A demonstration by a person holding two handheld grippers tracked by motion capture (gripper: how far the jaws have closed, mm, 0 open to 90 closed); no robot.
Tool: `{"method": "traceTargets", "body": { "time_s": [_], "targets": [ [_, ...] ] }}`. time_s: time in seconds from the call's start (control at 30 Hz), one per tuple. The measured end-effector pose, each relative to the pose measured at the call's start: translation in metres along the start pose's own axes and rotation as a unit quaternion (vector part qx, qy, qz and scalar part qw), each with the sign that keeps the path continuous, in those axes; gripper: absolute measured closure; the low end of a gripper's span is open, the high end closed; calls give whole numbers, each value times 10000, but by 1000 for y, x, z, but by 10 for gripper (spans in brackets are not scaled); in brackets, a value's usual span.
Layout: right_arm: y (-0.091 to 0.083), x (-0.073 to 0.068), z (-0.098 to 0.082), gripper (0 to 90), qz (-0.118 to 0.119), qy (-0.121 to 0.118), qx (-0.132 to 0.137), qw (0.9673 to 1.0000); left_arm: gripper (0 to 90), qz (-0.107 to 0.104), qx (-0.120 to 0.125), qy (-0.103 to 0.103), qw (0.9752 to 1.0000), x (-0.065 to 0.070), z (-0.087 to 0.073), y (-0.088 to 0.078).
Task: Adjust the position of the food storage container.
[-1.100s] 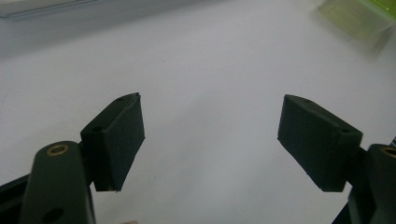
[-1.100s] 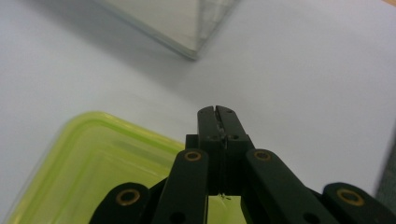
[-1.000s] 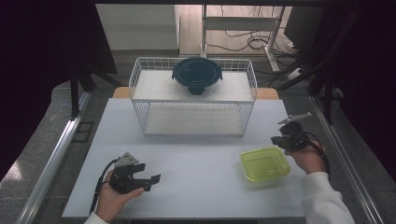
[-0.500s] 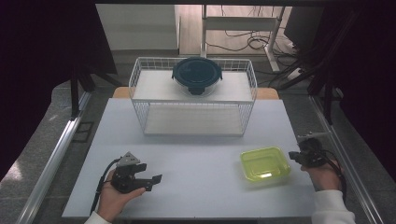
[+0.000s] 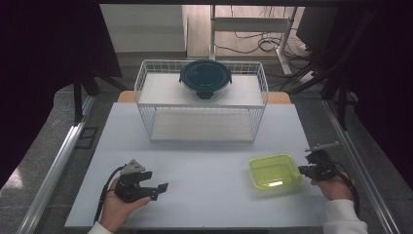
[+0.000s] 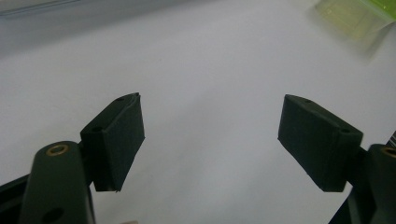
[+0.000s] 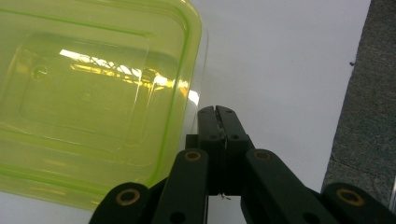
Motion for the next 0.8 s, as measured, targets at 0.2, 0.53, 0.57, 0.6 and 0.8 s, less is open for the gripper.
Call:
{"method": "traceTargets", "body": {
  "time_s": [0.2, 0.53, 0.57, 0.6, 0.8],
  "targets": [
    [0, -9, -2, 888, 128, -66, -81, 9999, 225, 28, 3, -8, 10000, -1, 0, 0],
    [5, -31, 1, 888, 367, -232, -163, 9989, 225, 22, 15, -52, 10000, -1, 1, -1],
    [5, -31, 1, 888, 367, -232, -163, 9989, 225, 22, 15, -52, 10000, -1, 1, -1],
    [6, -34, 2, 888, 400, -248, -178, 9987, 225, 20, 29, -38, 10000, -1, 1, -1],
    [12, -54, 5, 888, 582, -401, -258, 9972, 225, 25, 42, -32, 10000, -2, 1, -2]
  ]
}}
Point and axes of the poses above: each handheld gripper's, and its own axes: y roughly forward along the jaws, z roughly out of its top, x roughly to its right, the point moved 5 cm from there along y, roughly forward along the jaws, and after that the axes turned 11 degrees about z, right-handed, at the moved point
